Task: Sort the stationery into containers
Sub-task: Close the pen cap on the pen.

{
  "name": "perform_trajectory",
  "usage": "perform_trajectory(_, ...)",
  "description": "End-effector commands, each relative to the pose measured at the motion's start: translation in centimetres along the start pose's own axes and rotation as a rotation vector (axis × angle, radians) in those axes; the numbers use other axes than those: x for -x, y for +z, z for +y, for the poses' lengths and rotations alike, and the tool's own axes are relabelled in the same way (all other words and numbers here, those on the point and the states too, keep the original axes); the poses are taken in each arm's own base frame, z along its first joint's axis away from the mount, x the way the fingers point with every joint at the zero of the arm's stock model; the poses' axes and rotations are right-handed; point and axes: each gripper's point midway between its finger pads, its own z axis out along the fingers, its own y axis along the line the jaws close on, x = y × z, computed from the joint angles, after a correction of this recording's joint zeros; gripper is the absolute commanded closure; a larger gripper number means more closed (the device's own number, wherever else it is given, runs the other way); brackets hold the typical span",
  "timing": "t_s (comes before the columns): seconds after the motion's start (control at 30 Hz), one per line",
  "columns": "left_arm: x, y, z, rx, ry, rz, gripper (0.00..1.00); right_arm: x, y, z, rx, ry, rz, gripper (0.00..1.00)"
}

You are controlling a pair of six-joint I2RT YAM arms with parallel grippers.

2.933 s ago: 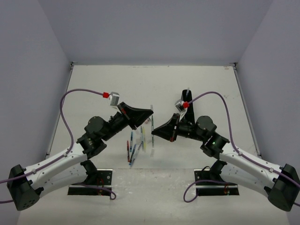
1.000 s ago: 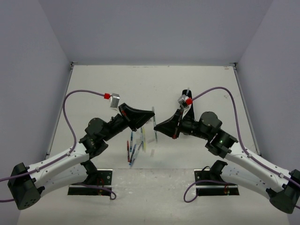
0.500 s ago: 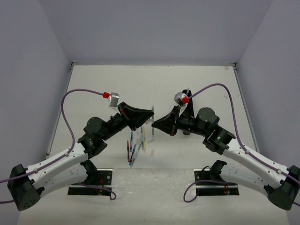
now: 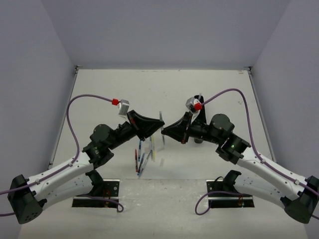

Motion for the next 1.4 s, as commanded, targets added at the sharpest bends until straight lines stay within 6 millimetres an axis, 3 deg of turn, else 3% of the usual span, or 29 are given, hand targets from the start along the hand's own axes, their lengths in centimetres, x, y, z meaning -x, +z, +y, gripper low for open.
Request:
perform_trajectory(0.0,1.0,-0.1,-1.4,-0.052,0.030,-0.023,1.00,2.3,0.1,2.0,0.087,-0.066,-0.046,0.99)
perform_trajectory(0.1,1.3,-0.2,-2.1,-0.087,0.047,-0.033,1.00,1.7,0.6,2.5,0.132,-0.061,-0.015,0.93)
perform_trajectory(0.27,2.3,-0.4,-2.9,-0.108,0.069,-0.059,1.00,1.2,1.7,3.0,0.190,-0.019,0.028,0.74)
perform_trajectory(0.4,2.9,-0.4,-3.1,-0.100,0.083,-0.064,1.00,1.5,2.0,3.6,0.230,-0.013,0.030,0.72)
perform_trajectory(0.47,3.0,-0.5,-3.1,-0.097,0.084,-0.070,1.00,1.6,2.2,3.8,0.243,-0.010,0.033,0.75)
perform_trajectory(0.53,3.1,-0.5,-3.1,-0.094,0.084,-0.076,1.00,1.8,2.2,3.9,0.245,-0.013,0.029,0.99)
perform_trajectory(0.57,3.1,-0.5,-3.1,-0.094,0.087,-0.077,0.99,1.7,2.2,3.8,0.241,-0.017,0.028,1.00)
perform_trajectory(0.6,3.2,-0.5,-3.1,-0.093,0.092,-0.076,0.93,1.6,2.2,3.7,0.236,-0.025,0.028,1.00)
perform_trajectory(0.63,3.2,-0.6,-3.2,-0.093,0.098,-0.075,0.75,1.6,2.2,3.5,0.228,-0.030,0.025,1.00)
perform_trajectory(0.7,3.5,-0.5,-2.9,-0.071,0.124,-0.068,0.23,1.5,2.0,3.1,0.202,-0.047,0.019,1.00)
perform_trajectory(0.77,3.7,-0.3,-2.5,-0.039,0.142,-0.057,0.02,1.3,2.0,2.7,0.180,-0.052,0.025,1.00)
perform_trajectory(0.8,4.0,-0.3,-2.3,-0.015,0.158,-0.056,0.00,1.2,1.9,2.5,0.171,-0.057,0.027,1.00)
perform_trajectory(0.9,5.1,-0.4,-2.2,0.026,0.186,-0.060,0.00,0.5,1.7,2.3,0.164,-0.056,0.047,1.00)
perform_trajectory(1.03,6.8,0.0,-2.5,0.066,0.213,-0.069,0.10,-0.4,1.5,2.5,0.190,-0.060,0.075,1.00)
perform_trajectory(1.07,6.8,0.2,-2.4,0.075,0.211,-0.062,0.15,-0.5,1.4,2.6,0.197,-0.061,0.079,1.00)
perform_trajectory(1.1,7.1,0.5,-2.5,0.076,0.215,-0.061,0.27,-0.6,1.3,2.7,0.201,-0.065,0.080,1.00)
perform_trajectory(1.23,6.6,1.1,-2.7,0.051,0.205,-0.032,0.36,-0.6,1.1,2.7,0.197,-0.072,0.087,1.00)
perform_trajectory(1.37,5.6,1.7,-2.9,0.020,0.195,0.007,0.53,-0.5,1.0,2.7,0.191,-0.076,0.088,1.00)
